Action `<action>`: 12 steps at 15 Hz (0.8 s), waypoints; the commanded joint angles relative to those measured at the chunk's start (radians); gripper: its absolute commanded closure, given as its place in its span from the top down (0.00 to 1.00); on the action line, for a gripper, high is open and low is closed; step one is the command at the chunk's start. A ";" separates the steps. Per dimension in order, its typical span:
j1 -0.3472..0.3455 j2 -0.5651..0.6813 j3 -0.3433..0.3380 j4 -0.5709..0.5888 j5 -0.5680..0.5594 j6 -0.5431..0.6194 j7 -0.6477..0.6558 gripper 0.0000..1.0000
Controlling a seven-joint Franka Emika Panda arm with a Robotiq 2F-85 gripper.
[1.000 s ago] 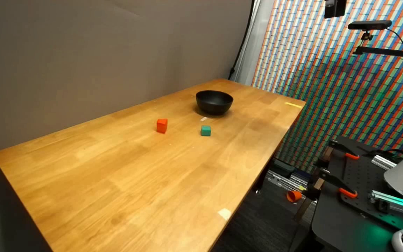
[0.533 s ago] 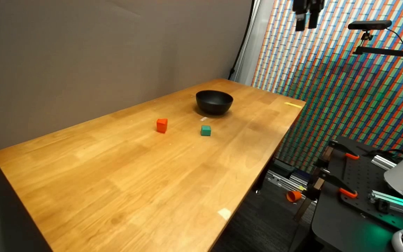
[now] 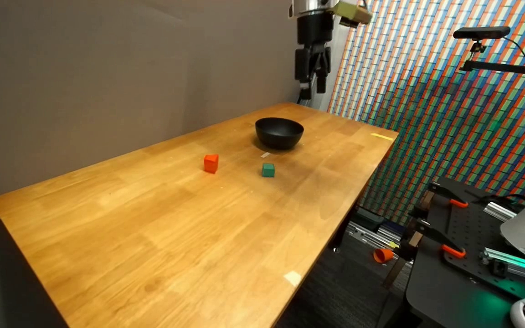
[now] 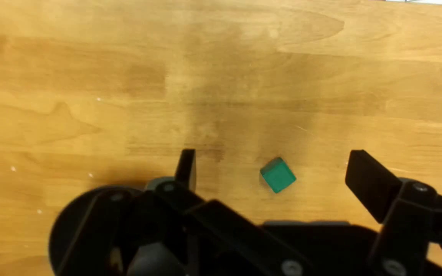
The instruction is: Put the orange and green blocks in the bowl respectively
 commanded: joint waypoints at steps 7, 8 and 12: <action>0.034 0.474 -0.001 0.470 0.051 -0.076 -0.196 1.00; 0.030 0.498 0.006 0.481 0.065 -0.086 -0.216 1.00; 0.043 0.567 0.008 0.505 0.078 -0.088 -0.234 1.00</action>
